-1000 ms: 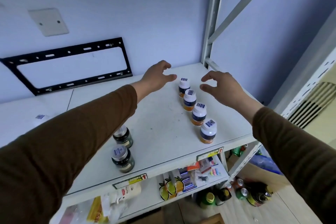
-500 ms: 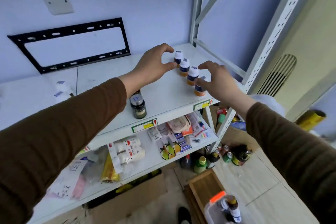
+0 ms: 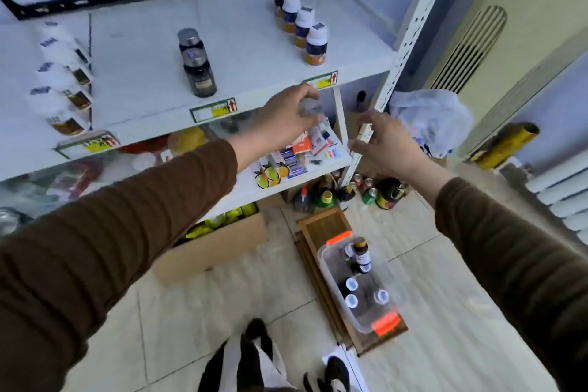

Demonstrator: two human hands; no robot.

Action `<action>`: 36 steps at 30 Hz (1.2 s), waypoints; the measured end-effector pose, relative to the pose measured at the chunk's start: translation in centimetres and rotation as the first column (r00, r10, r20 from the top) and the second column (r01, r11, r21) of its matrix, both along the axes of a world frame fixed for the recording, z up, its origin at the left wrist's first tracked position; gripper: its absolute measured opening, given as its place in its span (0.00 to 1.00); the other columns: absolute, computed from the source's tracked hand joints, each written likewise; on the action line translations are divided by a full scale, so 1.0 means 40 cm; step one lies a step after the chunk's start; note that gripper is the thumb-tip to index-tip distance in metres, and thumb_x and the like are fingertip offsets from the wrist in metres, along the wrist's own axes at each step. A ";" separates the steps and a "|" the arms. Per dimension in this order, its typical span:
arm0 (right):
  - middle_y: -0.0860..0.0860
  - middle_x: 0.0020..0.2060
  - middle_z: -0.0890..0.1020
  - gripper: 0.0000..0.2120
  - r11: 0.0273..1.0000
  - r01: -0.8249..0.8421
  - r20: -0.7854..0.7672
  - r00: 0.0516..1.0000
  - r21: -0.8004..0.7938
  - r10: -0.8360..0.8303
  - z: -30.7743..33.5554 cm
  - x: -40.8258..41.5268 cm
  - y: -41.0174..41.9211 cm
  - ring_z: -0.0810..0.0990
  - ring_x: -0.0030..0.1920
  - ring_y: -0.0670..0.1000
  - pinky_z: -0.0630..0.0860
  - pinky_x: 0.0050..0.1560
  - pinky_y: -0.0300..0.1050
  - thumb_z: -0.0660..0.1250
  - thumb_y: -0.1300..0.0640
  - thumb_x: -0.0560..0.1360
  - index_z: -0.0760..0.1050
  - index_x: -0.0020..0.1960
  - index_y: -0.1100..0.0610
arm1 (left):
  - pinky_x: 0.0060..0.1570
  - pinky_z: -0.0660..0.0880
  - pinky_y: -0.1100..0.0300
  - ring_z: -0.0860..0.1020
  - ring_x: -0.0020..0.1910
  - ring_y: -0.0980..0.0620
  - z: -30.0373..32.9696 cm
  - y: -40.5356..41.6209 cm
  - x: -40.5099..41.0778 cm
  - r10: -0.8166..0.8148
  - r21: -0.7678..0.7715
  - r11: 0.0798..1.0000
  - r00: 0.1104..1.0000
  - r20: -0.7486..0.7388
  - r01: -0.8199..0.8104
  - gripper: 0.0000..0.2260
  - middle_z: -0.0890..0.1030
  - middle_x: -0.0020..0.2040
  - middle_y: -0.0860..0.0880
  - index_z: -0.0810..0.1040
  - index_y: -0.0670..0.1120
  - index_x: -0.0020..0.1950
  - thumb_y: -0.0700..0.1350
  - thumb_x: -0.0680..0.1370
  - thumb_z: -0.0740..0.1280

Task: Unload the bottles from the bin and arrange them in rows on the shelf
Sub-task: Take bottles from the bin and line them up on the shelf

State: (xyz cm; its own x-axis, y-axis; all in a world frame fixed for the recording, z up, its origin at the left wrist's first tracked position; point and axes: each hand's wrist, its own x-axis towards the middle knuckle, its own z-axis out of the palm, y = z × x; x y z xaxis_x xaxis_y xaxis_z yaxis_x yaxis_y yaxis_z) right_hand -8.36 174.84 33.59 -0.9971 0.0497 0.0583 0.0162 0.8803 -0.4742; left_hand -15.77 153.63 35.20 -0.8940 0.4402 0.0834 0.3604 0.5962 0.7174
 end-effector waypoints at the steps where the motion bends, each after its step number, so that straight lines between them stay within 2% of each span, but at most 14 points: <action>1: 0.58 0.62 0.77 0.24 1.000 0.001 0.037 0.999 -0.020 0.000 -0.034 0.029 0.023 0.76 0.60 0.60 0.73 0.58 0.52 0.72 0.49 0.74 0.72 0.66 0.58 | 0.52 0.68 0.63 0.75 0.61 0.56 -0.036 0.022 0.032 0.014 -0.015 1.000 0.999 0.034 -0.013 0.19 0.77 0.65 0.54 0.75 0.50 0.65 0.50 0.76 0.72; 4: 0.57 0.60 0.77 0.22 0.998 -0.022 0.179 0.983 -0.058 0.032 -0.143 0.122 0.098 0.76 0.60 0.60 0.73 0.60 0.53 0.70 0.49 0.74 0.72 0.65 0.55 | 0.55 0.70 0.61 0.75 0.63 0.54 -0.150 0.083 0.131 0.017 -0.049 0.999 0.992 0.122 -0.011 0.19 0.77 0.66 0.52 0.75 0.47 0.65 0.48 0.76 0.72; 6: 0.57 0.58 0.77 0.20 0.997 -0.025 0.240 0.970 -0.079 0.043 -0.216 0.187 0.147 0.76 0.59 0.59 0.72 0.56 0.49 0.70 0.50 0.74 0.73 0.63 0.55 | 0.59 0.70 0.60 0.74 0.65 0.53 -0.231 0.115 0.192 0.022 -0.083 0.997 0.986 0.164 -0.008 0.18 0.77 0.66 0.51 0.75 0.46 0.65 0.48 0.77 0.71; 8: 0.55 0.60 0.77 0.22 0.995 0.009 0.289 0.957 -0.096 0.019 -0.286 0.248 0.185 0.76 0.59 0.57 0.71 0.53 0.45 0.71 0.50 0.74 0.71 0.65 0.56 | 0.60 0.70 0.58 0.74 0.66 0.53 -0.316 0.139 0.251 0.034 -0.116 0.993 0.974 0.226 -0.007 0.18 0.76 0.67 0.52 0.74 0.49 0.65 0.50 0.77 0.71; 11: 0.53 0.64 0.77 0.27 0.995 0.033 0.388 0.922 -0.097 0.008 -0.388 0.316 0.222 0.78 0.58 0.56 0.75 0.57 0.50 0.71 0.50 0.75 0.68 0.70 0.56 | 0.62 0.73 0.51 0.75 0.64 0.52 -0.439 0.164 0.325 0.037 -0.150 0.989 0.951 0.307 0.010 0.18 0.77 0.66 0.53 0.74 0.53 0.64 0.51 0.76 0.72; 16: 0.53 0.63 0.77 0.24 0.991 0.098 0.529 0.848 -0.090 -0.036 -0.550 0.392 0.254 0.78 0.59 0.55 0.75 0.59 0.50 0.70 0.52 0.76 0.70 0.69 0.54 | 0.59 0.76 0.47 0.77 0.61 0.52 -0.627 0.194 0.402 0.024 -0.218 0.973 0.904 0.427 0.077 0.19 0.77 0.64 0.56 0.71 0.61 0.60 0.64 0.71 0.67; 19: 0.54 0.63 0.78 0.24 0.992 0.116 0.578 0.814 -0.056 -0.063 -0.641 0.424 0.268 0.78 0.60 0.56 0.75 0.59 0.50 0.70 0.53 0.76 0.70 0.70 0.54 | 0.63 0.73 0.45 0.75 0.63 0.48 -0.738 0.228 0.431 0.000 -0.199 0.973 0.861 0.508 0.118 0.19 0.76 0.65 0.49 0.71 0.54 0.62 0.55 0.74 0.71; 22: 0.53 0.65 0.77 0.25 0.986 0.160 0.593 0.798 -0.041 -0.105 -0.730 0.442 0.276 0.79 0.60 0.56 0.75 0.59 0.49 0.69 0.54 0.76 0.70 0.71 0.53 | 0.64 0.72 0.48 0.74 0.65 0.47 -0.819 0.260 0.453 0.011 -0.244 0.961 0.861 0.509 0.132 0.21 0.75 0.67 0.48 0.72 0.49 0.65 0.51 0.75 0.72; 25: 0.53 0.65 0.77 0.23 0.981 0.193 0.578 0.804 -0.038 -0.136 -0.814 0.447 0.289 0.79 0.60 0.56 0.76 0.60 0.50 0.68 0.55 0.76 0.71 0.71 0.52 | 0.56 0.72 0.57 0.75 0.63 0.48 -0.896 0.291 0.466 0.018 -0.298 0.943 0.869 0.494 0.150 0.21 0.77 0.66 0.48 0.73 0.48 0.65 0.51 0.74 0.72; 28: 0.55 0.61 0.80 0.19 0.993 0.114 0.611 0.787 -0.012 -0.083 -0.894 0.444 0.297 0.80 0.58 0.58 0.76 0.59 0.51 0.65 0.57 0.77 0.73 0.68 0.53 | 0.53 0.72 0.58 0.76 0.62 0.47 -0.972 0.323 0.477 0.015 -0.353 0.919 0.878 0.478 0.176 0.23 0.76 0.67 0.47 0.72 0.46 0.68 0.51 0.75 0.71; 30: 0.57 0.59 0.80 0.19 0.999 -0.013 0.655 0.755 0.046 -0.020 -0.942 0.443 0.292 0.79 0.59 0.60 0.77 0.58 0.51 0.64 0.57 0.78 0.73 0.68 0.54 | 0.52 0.71 0.59 0.76 0.61 0.47 -1.017 0.342 0.480 0.018 -0.396 0.898 0.882 0.470 0.193 0.24 0.76 0.67 0.46 0.71 0.45 0.69 0.50 0.76 0.71; 33: 0.57 0.63 0.77 0.23 0.978 -0.183 0.717 0.695 0.105 0.053 -1.010 0.445 0.282 0.76 0.64 0.60 0.75 0.61 0.51 0.65 0.57 0.78 0.68 0.73 0.55 | 0.57 0.73 0.55 0.73 0.63 0.44 -1.077 0.370 0.481 0.020 -0.442 0.870 0.881 0.473 0.218 0.23 0.75 0.66 0.44 0.71 0.43 0.68 0.49 0.76 0.70; 36: 0.57 0.62 0.77 0.22 0.950 -0.270 0.757 0.651 0.156 0.061 -1.076 0.442 0.289 0.76 0.63 0.59 0.77 0.59 0.50 0.65 0.58 0.78 0.69 0.71 0.58 | 0.59 0.71 0.53 0.73 0.63 0.42 -1.135 0.392 0.475 0.025 -0.481 0.842 0.872 0.489 0.245 0.23 0.75 0.65 0.43 0.71 0.42 0.67 0.48 0.76 0.70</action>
State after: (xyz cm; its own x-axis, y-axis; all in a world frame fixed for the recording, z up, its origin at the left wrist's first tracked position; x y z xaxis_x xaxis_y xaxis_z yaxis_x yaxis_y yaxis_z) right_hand 9.33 186.40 -9.44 -0.7040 -0.0315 -0.7095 0.1094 0.9823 -0.1521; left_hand 3.23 169.33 -10.18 -0.7069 0.3928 -0.5881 0.1562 0.8977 0.4119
